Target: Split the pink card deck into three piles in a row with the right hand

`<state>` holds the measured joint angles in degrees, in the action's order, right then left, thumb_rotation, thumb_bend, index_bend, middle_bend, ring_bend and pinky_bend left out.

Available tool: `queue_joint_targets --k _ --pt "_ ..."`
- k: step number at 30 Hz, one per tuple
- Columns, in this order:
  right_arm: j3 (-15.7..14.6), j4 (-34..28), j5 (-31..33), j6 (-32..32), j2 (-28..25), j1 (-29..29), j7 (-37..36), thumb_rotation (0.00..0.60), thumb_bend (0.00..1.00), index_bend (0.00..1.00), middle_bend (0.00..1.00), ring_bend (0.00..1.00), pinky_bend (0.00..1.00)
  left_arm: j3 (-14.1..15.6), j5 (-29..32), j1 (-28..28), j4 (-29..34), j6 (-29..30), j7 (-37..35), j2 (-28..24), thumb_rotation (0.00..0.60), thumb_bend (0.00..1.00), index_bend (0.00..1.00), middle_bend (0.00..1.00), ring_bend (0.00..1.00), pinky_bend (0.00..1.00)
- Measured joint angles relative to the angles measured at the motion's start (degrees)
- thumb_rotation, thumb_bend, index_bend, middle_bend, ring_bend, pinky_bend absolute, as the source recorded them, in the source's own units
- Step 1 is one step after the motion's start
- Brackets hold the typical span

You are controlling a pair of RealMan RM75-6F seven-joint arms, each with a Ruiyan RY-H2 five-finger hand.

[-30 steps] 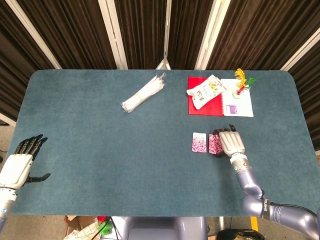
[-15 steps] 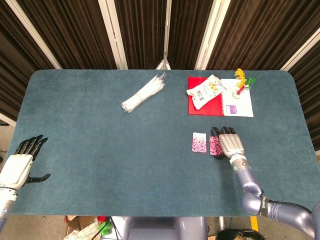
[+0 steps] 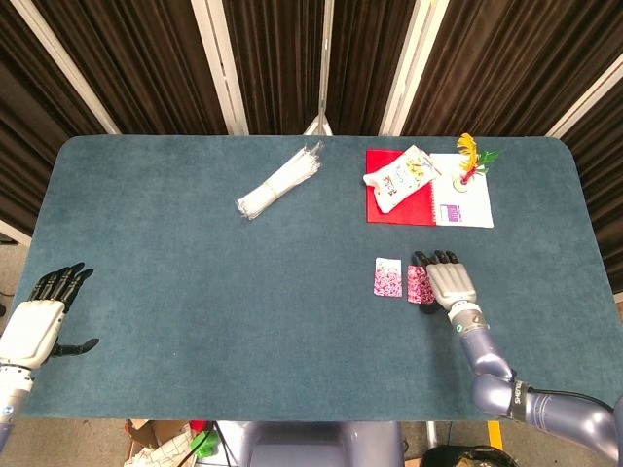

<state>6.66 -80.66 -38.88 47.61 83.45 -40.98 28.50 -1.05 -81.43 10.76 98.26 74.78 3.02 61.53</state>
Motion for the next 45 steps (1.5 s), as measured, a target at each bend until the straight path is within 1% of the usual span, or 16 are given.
queue_joint_targets --k 23,25,27,29,32,35,38,45 --pt "-0.1 0.4 -1.0 1.4 0.1 -0.3 -1.6 0.6 0.2 0.0 0.0 0.0 0.0 0.0 0.3 0.1 0.2 -0.2 0.1 -0.1 0.6 0.0 0.0 0.0 0.0 0.0" --pt "-0.2 0.4 -0.8 1.3 0.1 -0.4 -1.5 0.6 0.2 0.08 0.06 0.01 0.0 0.0 0.3 0.1 0.2 -0.2 0.1 -0.1 0.6 0.0 0.0 0.0 0.0 0.0" --pt "-0.1 0.6 -1.0 1.5 0.3 -0.3 -1.7 0.6 0.2 0.21 0.18 0.07 0.0 0.0 0.3 0.1 0.3 -0.2 0.1 -0.1 0.6 0.0 0.0 0.0 0.0 0.0" --pt "0.1 1.0 -1.5 2.1 0.6 -0.2 -2.3 0.6 0.2 0.35 0.34 0.17 0.0 0.0 0.2 0.1 0.2 -0.2 0.1 -0.1 0.6 0.0 0.0 0.0 0.0 0.0" --pt "0.4 1.5 -2.9 2.8 1.1 0.1 -3.4 0.6 0.21 0.45 0.43 0.24 0.0 0.0 0.3 0.1 0.3 -0.3 0.1 -0.1 0.6 0.0 0.0 0.0 0.0 0.0" --pt "0.6 1.8 -4.8 3.5 1.3 0.6 -4.9 0.6 0.22 0.51 0.48 0.27 0.0 0.0 0.3 0.1 0.3 -0.3 0.0 -0.1 0.6 0.0 0.0 0.0 0.0 0.0" --pt "0.8 1.8 -6.9 4.2 1.2 1.2 -6.4 0.6 0.23 0.54 0.51 0.3 0.0 0.0 0.3 0.1 0.3 -0.2 0.0 -0.2 0.6 0.0 0.0 0.0 0.0 0.0" --pt "1.1 -0.2 -9.3 5.6 -0.5 2.2 -7.7 0.6 0.23 0.55 0.52 0.31 0.0 0.0 0.2 0.0 0.3 -0.1 -0.1 -0.2 0.6 0.0 0.0 0.0 0.0 0.0"
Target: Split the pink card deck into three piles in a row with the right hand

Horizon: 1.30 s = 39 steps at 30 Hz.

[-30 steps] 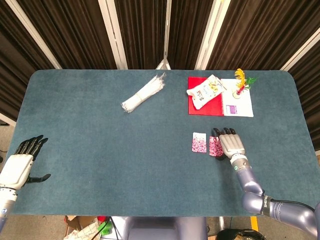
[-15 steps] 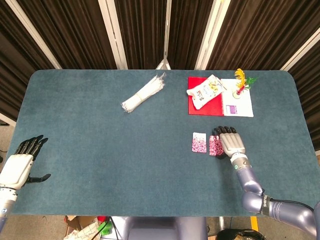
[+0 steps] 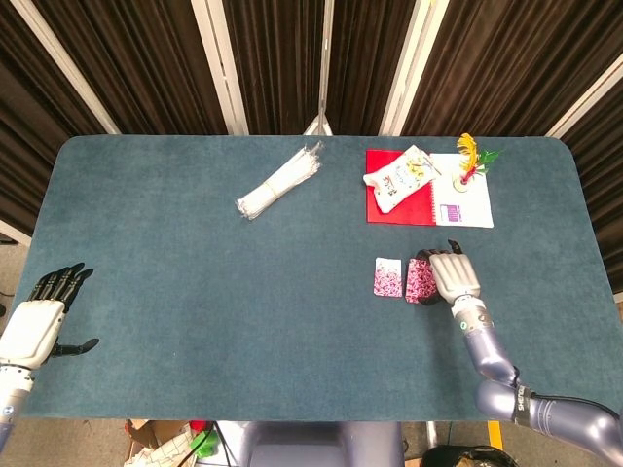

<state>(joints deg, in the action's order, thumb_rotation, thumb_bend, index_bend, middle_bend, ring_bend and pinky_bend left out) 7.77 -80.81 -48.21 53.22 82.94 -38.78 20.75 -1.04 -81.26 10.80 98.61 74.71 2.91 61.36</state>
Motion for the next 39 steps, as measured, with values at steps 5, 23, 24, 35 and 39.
queue_joint_targets --k 5,23,24,35,39 --pt "0.1 -1.8 -1.2 1.8 -3.1 1.3 -0.3 0.6 0.23 0.55 0.52 0.31 0.0 0.0 -0.3 -0.1 0.0 0.3 0.0 0.0 0.6 0.0 0.0 0.0 0.0 0.0" --pt "-2.4 1.1 1.2 0.7 -3.5 5.0 -0.2 0.6 0.23 0.4 0.45 0.27 0.0 0.2 -1.0 -0.4 0.2 1.2 0.6 0.3 0.6 0.0 0.0 0.0 0.0 0.0" --pt "-2.4 0.9 1.4 0.7 -3.4 5.1 0.1 0.6 0.23 0.33 0.4 0.24 0.0 0.2 -1.1 -0.4 0.2 1.3 0.6 0.4 0.6 0.0 0.0 0.0 0.0 0.0" --pt "-3.0 -5.8 4.3 4.6 -5.6 5.1 7.8 0.6 0.23 0.0 0.05 0.0 0.0 0.2 -1.5 -0.6 -0.3 1.9 1.2 0.6 0.6 0.0 0.0 0.0 0.0 0.0" --pt "-3.4 -9.4 4.4 6.9 -8.1 5.8 9.2 0.6 0.23 0.0 0.04 0.0 0.0 0.3 -1.7 -0.7 -0.5 2.0 1.2 0.6 0.6 0.0 0.0 0.0 0.0 0.0"
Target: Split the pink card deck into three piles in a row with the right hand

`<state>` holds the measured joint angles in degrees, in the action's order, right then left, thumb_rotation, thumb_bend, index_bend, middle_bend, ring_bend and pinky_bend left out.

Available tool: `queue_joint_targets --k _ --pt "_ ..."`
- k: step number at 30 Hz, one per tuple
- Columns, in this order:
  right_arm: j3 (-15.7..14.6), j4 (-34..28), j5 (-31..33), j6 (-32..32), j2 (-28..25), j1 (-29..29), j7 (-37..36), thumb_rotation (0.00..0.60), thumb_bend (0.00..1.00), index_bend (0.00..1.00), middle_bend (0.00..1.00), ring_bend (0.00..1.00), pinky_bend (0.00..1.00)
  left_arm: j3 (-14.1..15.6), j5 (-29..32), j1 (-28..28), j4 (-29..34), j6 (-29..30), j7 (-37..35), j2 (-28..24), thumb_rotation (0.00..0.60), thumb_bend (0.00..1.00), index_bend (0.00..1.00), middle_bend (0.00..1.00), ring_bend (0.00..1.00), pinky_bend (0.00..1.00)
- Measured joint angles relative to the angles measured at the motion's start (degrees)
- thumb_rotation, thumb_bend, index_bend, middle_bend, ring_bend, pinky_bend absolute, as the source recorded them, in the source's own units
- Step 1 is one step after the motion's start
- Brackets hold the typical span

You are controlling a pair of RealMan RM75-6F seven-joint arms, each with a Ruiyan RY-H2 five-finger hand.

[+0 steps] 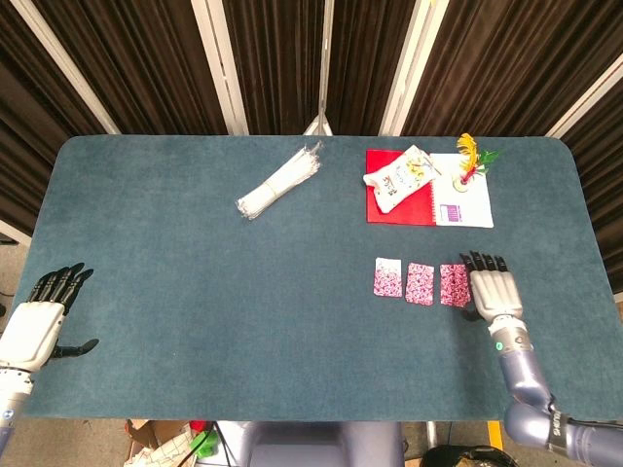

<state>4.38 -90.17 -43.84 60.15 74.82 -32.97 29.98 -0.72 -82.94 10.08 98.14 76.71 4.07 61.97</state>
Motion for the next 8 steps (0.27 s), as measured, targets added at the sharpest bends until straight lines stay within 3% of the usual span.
queue_joint_targets --k 8 --pt "-2.7 -7.3 -8.2 8.1 -7.2 5.7 -2.4 0.6 0.23 0.0 0.01 0.0 0.0 0.2 -2.0 -0.5 -0.8 1.9 0.3 0.5 0.6 0.0 0.0 0.0 0.0 0.0"
